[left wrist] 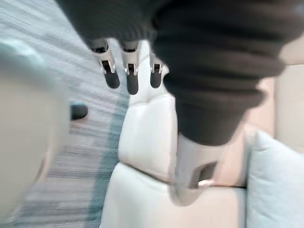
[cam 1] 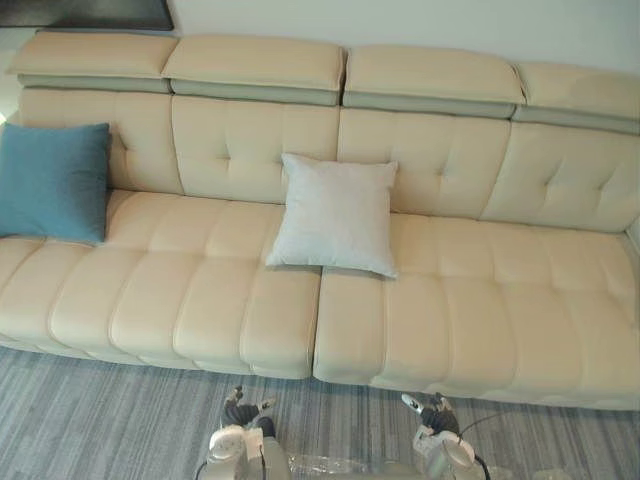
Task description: Pick up cushions and gather them together orderly.
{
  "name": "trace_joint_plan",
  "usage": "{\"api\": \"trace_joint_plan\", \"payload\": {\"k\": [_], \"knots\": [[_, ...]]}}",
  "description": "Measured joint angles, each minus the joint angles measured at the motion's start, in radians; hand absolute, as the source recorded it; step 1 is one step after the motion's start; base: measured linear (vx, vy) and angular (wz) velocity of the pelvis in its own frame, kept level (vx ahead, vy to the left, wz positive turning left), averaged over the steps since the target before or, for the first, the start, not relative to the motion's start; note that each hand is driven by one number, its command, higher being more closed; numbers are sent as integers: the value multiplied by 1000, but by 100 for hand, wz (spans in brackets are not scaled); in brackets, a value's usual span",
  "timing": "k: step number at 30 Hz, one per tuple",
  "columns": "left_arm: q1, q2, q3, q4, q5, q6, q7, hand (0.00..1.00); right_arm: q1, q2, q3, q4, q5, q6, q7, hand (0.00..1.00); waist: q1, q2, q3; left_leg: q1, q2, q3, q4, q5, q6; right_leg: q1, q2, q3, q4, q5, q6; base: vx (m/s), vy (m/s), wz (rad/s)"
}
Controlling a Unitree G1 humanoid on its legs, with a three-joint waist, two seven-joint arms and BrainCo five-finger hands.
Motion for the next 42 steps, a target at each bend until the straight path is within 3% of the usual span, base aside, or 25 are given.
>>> {"api": "trace_joint_plan", "payload": {"k": [3, 5, 6, 7, 8, 9, 10, 11, 12, 15, 19, 21, 25, 27, 28, 30, 33, 34, 35, 36, 37, 38, 39, 42], "knots": [[-3, -12, -23, -3, 0, -1, -1, 0, 7, -7, 21, 0, -4, 2, -13, 0, -4, 10, 20, -14, 3, -37, -19, 64, -21, -1, -1, -56, -5, -23, -29, -324, -77, 36], [-16, -10, -35, -12, 1, 1, -4, 0, 17, 0, 21, 1, -5, 2, -18, 0, -17, -13, 33, -33, -5, -43, 41, 30, 2, -18, -33, -99, 7, -18, -45, -274, 33, 45], [-16, -10, -35, -16, 1, 1, -4, 0, 21, -3, 20, 2, -4, 3, -21, 0, -18, -16, 34, -46, -12, -44, 115, -19, 16, -24, -44, -106, 10, -11, -44, -273, 96, 27], [-13, -9, -34, -21, 1, 1, -3, 0, 21, -7, 20, 2, -5, 5, -23, 0, -26, -21, 37, -49, -15, -50, 278, -140, 31, -36, -65, -102, 4, 7, -39, -267, 120, 16], [-12, -9, -34, -21, 1, 1, -2, 0, 18, -8, 20, 2, -5, 5, -23, 0, -26, -20, 37, -46, -13, -58, 315, -172, 29, -42, -66, -95, 1, 13, -37, -286, 197, -2], [-8, -9, -33, -21, 1, 0, -2, 0, 14, -7, 21, 2, -6, 5, -22, 0, -27, -17, 35, -35, -11, -75, 361, -217, 20, -53, -66, -82, -3, 22, -29, -208, 304, -34], [2, -12, -28, -19, 1, 2, -2, 0, 14, -2, 25, 2, -7, 6, -17, 0, -27, -1, 26, 11, -15, -127, 374, -332, -1, -80, -61, -49, 2, 39, -12, -182, 325, -39], [5, -15, -27, -19, 1, 2, -2, 0, 14, -1, 25, 2, -7, 6, -16, 0, -28, 7, 23, 26, -15, -137, 354, -363, -13, -86, -56, -41, 5, 41, -3, -125, 288, -49], [2, -16, -24, -20, -1, 2, -2, 0, 12, 3, 22, 10, -6, 10, -16, 0, -27, 0, 27, 34, -25, -130, 343, -392, -28, -90, -55, -11, 6, 46, 13, -73, 190, -48], [25, 5, -22, -18, -5, 3, 1, 0, 28, 20, 23, 31, -7, 26, -1, 0, -34, -31, -2, 82, -66, -61, 279, -391, -24, -52, -71, 72, -104, 119, 27, -35, 181, -46], [25, 4, -27, -3, -5, 4, 1, 0, 35, 21, 16, 40, -7, 27, 4, 0, -38, -28, -22, 93, -98, -53, 247, -395, -17, -37, -77, 112, -197, 179, 31, 27, 138, -25], [23, -2, -28, 16, -3, 9, 0, 0, 35, 22, -12, 40, -7, 27, 4, 0, -38, -15, -37, 109, -98, -39, 237, -381, 6, -37, -64, 135, -217, 200, 58, 152, 50, -42], [12, -9, -28, 35, 5, 17, -2, 0, 27, 16, -23, 40, -6, 27, 5, 0, -46, 9, -37, 140, -80, -7, 224, -374, 17, -54, -34, 185, -217, 209, 44, 174, -17, -61], [-7, 2, -27, 46, 5, 18, -2, 0, -18, 15, -18, 47, -8, 25, 6, 0, -40, 24, -29, 150, -49, 27, 205, -373, 17, -128, 0, 129, -162, 257, 7, 84, -58, -138], [-17, 10, -28, 55, 6, 17, -2, 0, -42, 3, -10, 57, -11, 23, 5, 0, -38, 34, -16, 165, -33, 55, 187, -372, 18, -149, 4, 55, -159, 283, -22, 48, -73, -114], [-45, 21, -51, 61, 12, 17, -3, 0, -68, -27, -11, 92, -47, 23, 3, 0, -51, 38, 7, 205, -19, 125, 163, -371, 17, -159, -28, -151, -140, 270, -65, 37, -109, -96], [-62, 37, -60, 72, 14, 17, -1, 0, -69, -87, 16, 141, -65, 24, 2, 0, -54, 56, 25, 251, -23, 132, 177, -368, 23, -155, 0, -188, -127, 302, -110, 2, -88, -97], [-66, 53, -67, 78, 14, 17, -1, 0, -87, -103, 31, 165, -82, 27, 2, 0, -53, 54, 28, 258, -6, 140, 173, -361, 34, -156, 18, -184, -148, 335, -93, -68, -85, -109], [-62, 64, -69, 80, 14, 16, -1, 0, -97, -108, 33, 174, -85, 31, 0, 0, -46, 78, 34, 273, 26, 172, 156, -352, 35, -147, 21, -222, -159, 309, -90, -58, -115, -90], [-67, 75, -82, 82, 14, 16, 0, 0, -98, -114, 27, 174, -85, 33, -2, 0, -60, 57, 30, 290, 22, 187, 132, -351, 30, -161, -47, -334, -29, 214, -103, 14, -123, -42], [-78, 91, -111, 81, 14, 16, 1, 0, -96, -121, 27, 180, -85, 39, -3, 0, -67, 48, 33, 307, 15, 213, 107, -346, 3, -154, -122, -424, 61, 141, -91, 46, -129, -20], [-73, 108, -123, 79, 15, 16, 1, 0, -99, -121, 31, 196, -85, 39, -3, 0, -66, 18, 27, 314, 10, 236, 94, -340, -15, -137, -165, -458, 52, 140, -54, 54, -186, -55], [-68, 132, -122, 85, 15, 17, 1, 0, -107, -115, 46, 203, -85, 42, -3, 0, -49, -13, 24, 317, 20, 248, 105, -337, -21, -123, -131, -420, -23, 117, -28, 39, -312, -73], [-62, 131, -125, 103, 15, 20, 2, 0, -119, -123, 56, 200, -85, 35, -8, 0, -52, 19, 42, 280, 137, 233, 271, -333, -23, -68, -3, -385, -126, 139, -76, 36, -384, -79]]}}
